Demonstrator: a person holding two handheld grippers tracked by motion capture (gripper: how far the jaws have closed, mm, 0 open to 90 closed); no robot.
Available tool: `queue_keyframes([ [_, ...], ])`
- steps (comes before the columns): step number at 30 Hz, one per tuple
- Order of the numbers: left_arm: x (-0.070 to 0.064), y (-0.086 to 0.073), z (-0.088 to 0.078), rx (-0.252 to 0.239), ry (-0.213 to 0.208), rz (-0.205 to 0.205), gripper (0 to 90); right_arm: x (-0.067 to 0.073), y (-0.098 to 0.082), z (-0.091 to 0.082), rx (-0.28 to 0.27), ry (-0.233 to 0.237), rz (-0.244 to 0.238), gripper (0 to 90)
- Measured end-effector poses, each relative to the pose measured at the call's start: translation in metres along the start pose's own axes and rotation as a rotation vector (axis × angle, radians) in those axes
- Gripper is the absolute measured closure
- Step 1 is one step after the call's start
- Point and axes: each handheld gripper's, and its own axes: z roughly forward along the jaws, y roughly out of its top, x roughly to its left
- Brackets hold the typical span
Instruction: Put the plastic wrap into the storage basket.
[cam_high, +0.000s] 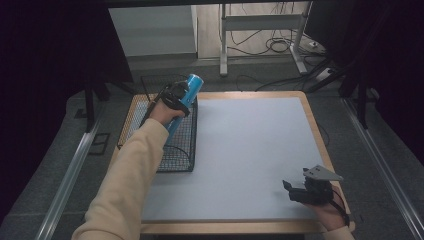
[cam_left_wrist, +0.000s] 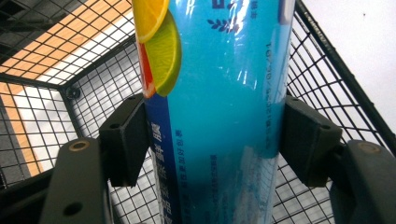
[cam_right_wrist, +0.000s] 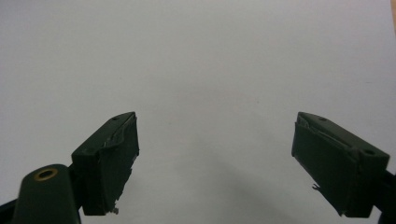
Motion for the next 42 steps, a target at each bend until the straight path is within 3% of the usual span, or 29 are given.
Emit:
queue_keyframes([
  [8,-0.001,-0.001,-0.017,-0.08,-0.019,-0.03,24.3,0.0,0.0,-0.001,-0.001,-0.002,-0.001,15.2],
  [11,-0.001,-0.004,-0.026,-0.127,-0.06,-0.045,21.1,0.0,0.0,-0.002,-0.002,-0.003,-0.001,15.2],
  [14,-0.004,-0.011,-0.037,-0.155,-0.124,-0.032,18.0,-0.001,-0.001,-0.003,-0.005,-0.006,0.005,15.3],
  [23,-0.012,-0.027,-0.06,-0.246,-0.167,-0.012,17.0,0.0,0.003,0.0,-0.012,-0.01,0.006,15.2],
  [25,-0.02,-0.03,-0.066,-0.256,-0.164,0.011,16.8,0.0,0.003,0.0,-0.014,-0.01,0.011,15.3],
  [29,-0.035,-0.037,-0.08,-0.284,-0.199,0.05,17.2,0.0,0.004,0.0,-0.015,-0.006,0.007,15.3],
  [32,-0.053,-0.046,-0.095,-0.318,-0.255,0.085,17.3,0.0,0.002,-0.001,-0.014,-0.006,0.008,15.3],
  [33,-0.053,-0.046,-0.095,-0.318,-0.255,0.085,17.3,0.0,0.002,-0.003,-0.016,-0.008,0.006,15.2],
  [35,-0.071,-0.053,-0.103,-0.335,-0.281,0.116,17.3,0.001,0.002,-0.005,-0.022,-0.015,0.006,15.3],
  [36,-0.071,-0.053,-0.103,-0.335,-0.281,0.116,17.5,0.001,0.002,-0.005,-0.022,-0.015,0.006,15.3],
  [39,-0.092,-0.062,-0.107,-0.348,-0.341,0.145,17.6,0.003,0.004,-0.008,-0.028,-0.022,0.003,15.2],
  [41,-0.112,-0.071,-0.109,-0.355,-0.362,0.193,17.8,0.005,0.005,-0.008,-0.03,-0.022,-0.001,15.3],
  [42,-0.112,-0.071,-0.109,-0.355,-0.362,0.193,17.8,0.006,0.005,-0.008,-0.029,-0.022,-0.004,15.2],
])
